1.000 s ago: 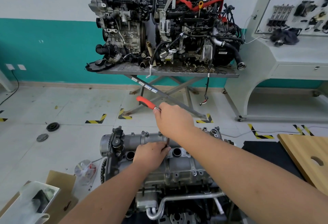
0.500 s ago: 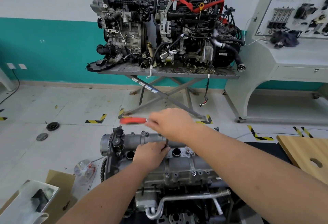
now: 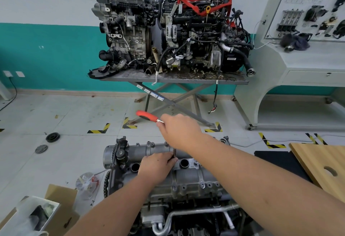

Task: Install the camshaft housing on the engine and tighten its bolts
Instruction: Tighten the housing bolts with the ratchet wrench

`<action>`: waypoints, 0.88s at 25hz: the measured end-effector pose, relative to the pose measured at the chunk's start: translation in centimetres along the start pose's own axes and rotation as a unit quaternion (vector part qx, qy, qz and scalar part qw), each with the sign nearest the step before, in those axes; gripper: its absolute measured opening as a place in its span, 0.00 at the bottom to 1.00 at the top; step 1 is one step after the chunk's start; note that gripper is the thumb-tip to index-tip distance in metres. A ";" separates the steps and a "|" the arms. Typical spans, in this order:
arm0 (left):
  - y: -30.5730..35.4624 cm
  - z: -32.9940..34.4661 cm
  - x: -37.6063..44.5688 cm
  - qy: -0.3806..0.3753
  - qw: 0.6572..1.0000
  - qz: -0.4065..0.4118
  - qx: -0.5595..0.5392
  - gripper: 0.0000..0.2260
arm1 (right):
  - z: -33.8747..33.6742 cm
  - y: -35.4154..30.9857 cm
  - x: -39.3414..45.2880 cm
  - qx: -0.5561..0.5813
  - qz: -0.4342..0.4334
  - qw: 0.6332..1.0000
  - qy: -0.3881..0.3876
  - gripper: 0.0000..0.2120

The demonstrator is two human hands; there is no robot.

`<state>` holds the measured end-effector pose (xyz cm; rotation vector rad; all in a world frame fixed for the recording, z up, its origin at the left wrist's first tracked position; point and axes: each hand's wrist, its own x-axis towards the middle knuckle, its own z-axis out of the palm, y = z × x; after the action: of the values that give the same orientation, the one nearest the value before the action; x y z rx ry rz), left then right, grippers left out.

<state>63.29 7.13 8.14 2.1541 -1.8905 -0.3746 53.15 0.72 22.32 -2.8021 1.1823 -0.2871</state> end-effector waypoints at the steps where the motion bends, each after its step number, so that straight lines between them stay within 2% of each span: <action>1: 0.0 0.0 0.1 0.000 1.000 -0.003 0.000 0.14 | -0.1 -0.2 0.0 0.001 -0.035 0.999 -0.010 0.16; 3: -0.1 0.2 0.2 0.003 1.000 -0.006 0.011 0.16 | -0.2 -0.5 0.1 -0.013 -0.112 0.993 -0.036 0.18; 5: -0.1 0.3 0.1 0.002 1.000 -0.008 0.025 0.16 | -0.3 -0.6 0.2 -0.049 -0.204 0.977 -0.036 0.20; 7: -0.1 0.3 0.1 0.004 1.000 -0.010 0.027 0.16 | -0.5 -0.4 0.1 -0.078 -0.260 0.962 -0.032 0.20; 9: -0.1 0.2 0.2 0.008 1.000 -0.008 0.026 0.15 | -0.5 -0.4 0.0 -0.078 -0.247 0.966 -0.028 0.20; 10: 0.0 0.2 0.2 0.009 1.000 -0.008 0.023 0.15 | -0.4 -0.7 0.0 -0.072 -0.209 0.975 -0.022 0.19; 12: 0.0 0.1 0.1 0.005 1.000 -0.008 0.008 0.15 | -0.2 -1.3 0.3 -0.024 -0.065 0.998 -0.014 0.17; 14: 0.0 0.0 0.0 -0.004 1.000 -0.011 -0.008 0.16 | -0.3 -1.6 1.0 0.084 0.070 0.993 -0.038 0.16; 15: -0.1 0.0 0.0 -0.008 1.000 -0.013 -0.011 0.17 | -0.3 -1.8 1.2 0.134 0.097 0.985 -0.053 0.16; 17: -0.2 0.0 0.0 -0.010 1.000 -0.014 -0.015 0.18 | -0.2 -2.1 1.3 0.166 0.100 0.979 -0.066 0.16; 19: -0.1 0.0 -0.1 -0.008 1.000 -0.012 -0.016 0.17 | 0.1 -2.5 0.9 0.102 0.071 0.991 -0.041 0.16; 20: -0.1 -0.1 -0.1 -0.008 1.000 -0.011 -0.015 0.17 | 0.1 -2.5 0.6 0.056 0.038 0.998 -0.021 0.16; 22: 0.0 -0.1 -0.1 -0.003 1.000 -0.013 -0.007 0.17 | 0.1 -2.0 0.2 -0.010 -0.090 0.996 -0.006 0.17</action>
<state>63.28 7.20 8.24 2.1725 -1.8607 -0.3977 54.66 1.98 22.57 -2.9277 0.9365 -0.2717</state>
